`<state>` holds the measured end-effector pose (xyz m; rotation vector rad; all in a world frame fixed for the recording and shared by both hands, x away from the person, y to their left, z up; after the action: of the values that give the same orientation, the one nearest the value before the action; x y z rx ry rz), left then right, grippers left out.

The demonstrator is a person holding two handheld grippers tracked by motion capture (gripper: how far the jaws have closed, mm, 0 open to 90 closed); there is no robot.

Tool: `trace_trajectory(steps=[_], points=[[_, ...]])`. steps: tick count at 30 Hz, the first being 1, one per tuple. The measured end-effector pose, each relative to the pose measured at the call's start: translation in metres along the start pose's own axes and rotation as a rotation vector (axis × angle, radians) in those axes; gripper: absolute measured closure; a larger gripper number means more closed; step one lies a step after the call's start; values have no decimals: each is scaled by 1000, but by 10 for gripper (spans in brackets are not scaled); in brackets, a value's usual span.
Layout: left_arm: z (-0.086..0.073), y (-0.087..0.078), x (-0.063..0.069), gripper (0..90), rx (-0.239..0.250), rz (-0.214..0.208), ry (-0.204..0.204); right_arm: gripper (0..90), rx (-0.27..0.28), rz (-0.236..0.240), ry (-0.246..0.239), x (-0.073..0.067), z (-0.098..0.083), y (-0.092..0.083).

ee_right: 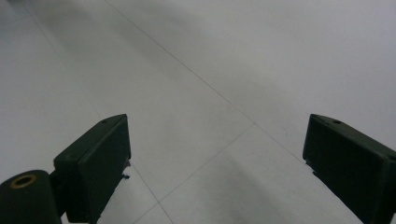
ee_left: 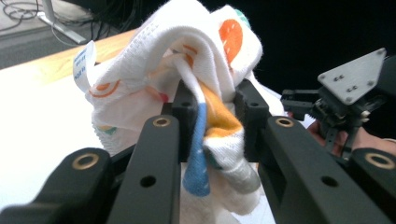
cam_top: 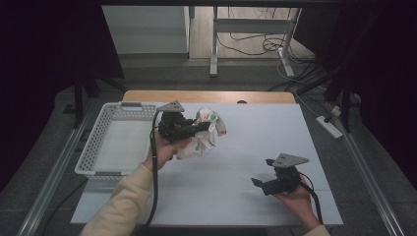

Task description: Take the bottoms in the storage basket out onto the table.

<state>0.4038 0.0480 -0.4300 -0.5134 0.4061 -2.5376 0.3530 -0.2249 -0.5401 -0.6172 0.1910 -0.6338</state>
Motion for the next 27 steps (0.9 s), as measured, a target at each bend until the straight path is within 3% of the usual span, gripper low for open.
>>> trace_trajectory(steps=[5,14,27], points=[[-9,12,-6,744,-31,12,-6,76,-3,2,-1,0,0,1],[-15,26,-12,742,-45,5,-18,76,-8,0,1,0,-1,1],[-23,48,-13,739,-83,-3,-30,76,-12,-6,4,1,-2,2]])
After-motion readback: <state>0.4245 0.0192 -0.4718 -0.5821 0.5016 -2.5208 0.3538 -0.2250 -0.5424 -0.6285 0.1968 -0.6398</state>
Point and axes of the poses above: each handheld gripper's, and its own axes: y roughly forward along the jaws, z roughly out of its top, x roughly to its right, the point moved 7 cm from there along y, roughly forward along the jaws, and after that the axes turned 1 degree about x, right-handed, at the moved point
